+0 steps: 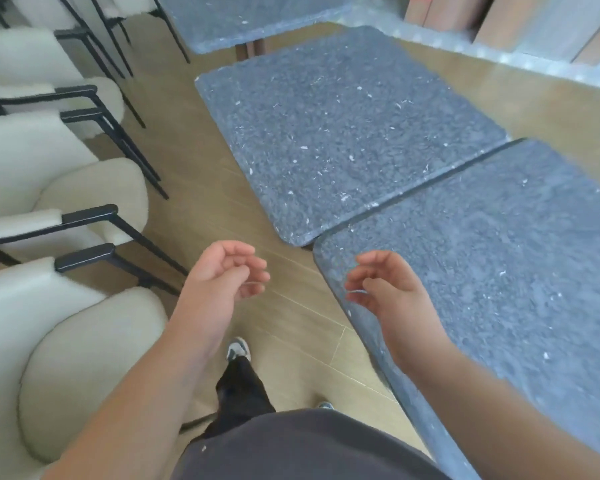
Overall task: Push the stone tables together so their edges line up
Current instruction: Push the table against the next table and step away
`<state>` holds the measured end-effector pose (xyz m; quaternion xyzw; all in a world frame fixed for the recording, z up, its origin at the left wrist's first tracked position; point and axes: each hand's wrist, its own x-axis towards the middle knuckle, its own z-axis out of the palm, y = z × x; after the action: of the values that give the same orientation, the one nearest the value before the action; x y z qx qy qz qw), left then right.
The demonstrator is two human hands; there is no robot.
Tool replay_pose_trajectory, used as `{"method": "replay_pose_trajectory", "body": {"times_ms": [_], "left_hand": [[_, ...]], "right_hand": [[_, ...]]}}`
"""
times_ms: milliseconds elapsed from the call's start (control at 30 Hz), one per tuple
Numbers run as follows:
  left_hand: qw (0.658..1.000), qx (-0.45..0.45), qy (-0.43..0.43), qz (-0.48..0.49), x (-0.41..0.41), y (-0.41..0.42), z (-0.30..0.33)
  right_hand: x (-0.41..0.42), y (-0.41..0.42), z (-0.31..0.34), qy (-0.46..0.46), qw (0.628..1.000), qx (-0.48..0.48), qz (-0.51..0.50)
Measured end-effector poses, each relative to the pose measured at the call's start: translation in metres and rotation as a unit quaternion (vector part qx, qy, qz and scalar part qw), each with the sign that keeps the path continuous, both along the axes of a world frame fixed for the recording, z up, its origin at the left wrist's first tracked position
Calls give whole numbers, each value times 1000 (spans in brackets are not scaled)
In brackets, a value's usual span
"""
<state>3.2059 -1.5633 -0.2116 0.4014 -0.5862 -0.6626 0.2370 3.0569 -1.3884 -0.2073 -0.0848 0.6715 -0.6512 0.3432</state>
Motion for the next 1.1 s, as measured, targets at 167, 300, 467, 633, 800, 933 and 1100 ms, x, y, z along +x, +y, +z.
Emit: {"method": "replay_pose_trajectory", "body": {"times_ms": [167,300,467,633,800,933,1100], "left_hand": [[996,15,11,-89,-57,-81,-18],[983,38,-4,-177,-99,-157,-19],[958,67,-58,-274,-148,-227,-28],[905,181,-151,-354,-185,-214,-77],[840,309,-252,-368,-196,-160,-137],[797,402,-319,-319,-203,-117,-188],[784,443,-355,-251,-213,-80,-239]], "right_hand": [[-22,-56,-14,1,993,16,-113],[-28,-125,-21,-18,979,19,-201],[-22,-180,-36,-37,965,50,-253],[-12,-164,-70,-123,924,75,-354],[-13,-124,-130,-298,837,28,-457],[-14,-100,-191,-449,751,-64,-480],[-13,-78,-239,-480,628,-194,-582]]}}
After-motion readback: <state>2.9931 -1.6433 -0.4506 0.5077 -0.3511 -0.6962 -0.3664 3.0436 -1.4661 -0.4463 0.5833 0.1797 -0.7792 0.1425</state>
